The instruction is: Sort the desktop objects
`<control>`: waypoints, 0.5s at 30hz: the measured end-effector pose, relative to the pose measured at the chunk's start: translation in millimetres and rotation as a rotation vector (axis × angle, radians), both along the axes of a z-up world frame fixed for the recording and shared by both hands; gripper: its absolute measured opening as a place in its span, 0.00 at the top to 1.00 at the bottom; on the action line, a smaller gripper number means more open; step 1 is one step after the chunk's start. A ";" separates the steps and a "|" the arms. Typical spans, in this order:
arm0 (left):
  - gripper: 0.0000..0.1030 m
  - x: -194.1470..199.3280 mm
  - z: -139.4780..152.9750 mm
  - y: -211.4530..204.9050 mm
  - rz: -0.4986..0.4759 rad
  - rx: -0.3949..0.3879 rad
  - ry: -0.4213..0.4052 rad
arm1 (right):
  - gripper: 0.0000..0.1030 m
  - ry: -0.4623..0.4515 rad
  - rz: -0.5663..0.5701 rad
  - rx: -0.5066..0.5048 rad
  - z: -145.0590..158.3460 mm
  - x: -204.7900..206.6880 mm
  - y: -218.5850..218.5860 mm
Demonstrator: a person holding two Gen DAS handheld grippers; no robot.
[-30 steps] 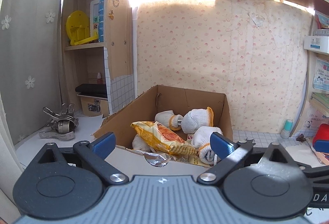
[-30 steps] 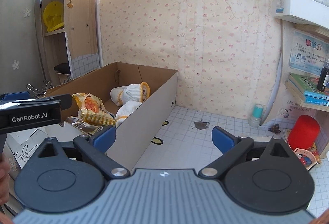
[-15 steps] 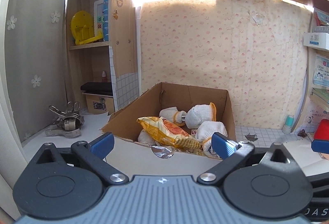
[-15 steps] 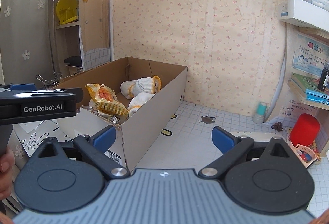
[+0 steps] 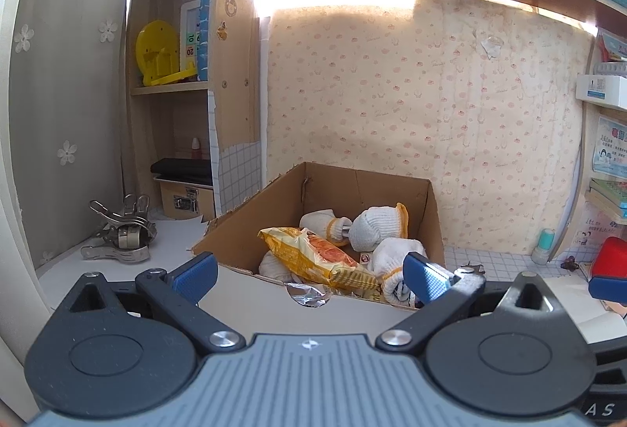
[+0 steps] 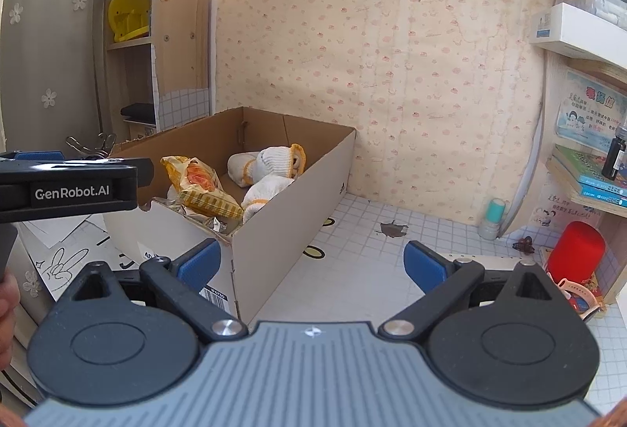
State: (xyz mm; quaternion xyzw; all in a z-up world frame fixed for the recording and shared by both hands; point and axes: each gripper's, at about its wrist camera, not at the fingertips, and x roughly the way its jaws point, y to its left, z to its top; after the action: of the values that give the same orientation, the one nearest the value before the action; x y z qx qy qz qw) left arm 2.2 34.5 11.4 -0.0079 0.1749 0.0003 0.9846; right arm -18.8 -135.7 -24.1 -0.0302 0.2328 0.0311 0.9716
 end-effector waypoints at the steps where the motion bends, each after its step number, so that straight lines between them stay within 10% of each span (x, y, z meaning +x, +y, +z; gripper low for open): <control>1: 0.00 0.1 -0.1 0.0 0.004 0.002 0.000 | 0.05 -0.001 -0.002 0.001 0.0 -0.1 0.2; 15: 0.00 -0.8 -0.2 -0.5 -0.009 0.014 -0.005 | 0.05 -0.002 -0.006 0.001 -1.9 -0.8 -1.4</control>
State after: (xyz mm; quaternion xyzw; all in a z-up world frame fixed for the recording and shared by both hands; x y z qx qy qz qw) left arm 1.4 33.9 11.2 -0.0001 0.1723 -0.0028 0.9850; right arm -19.6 -137.1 -26.0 -0.0288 0.2320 0.0283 0.9719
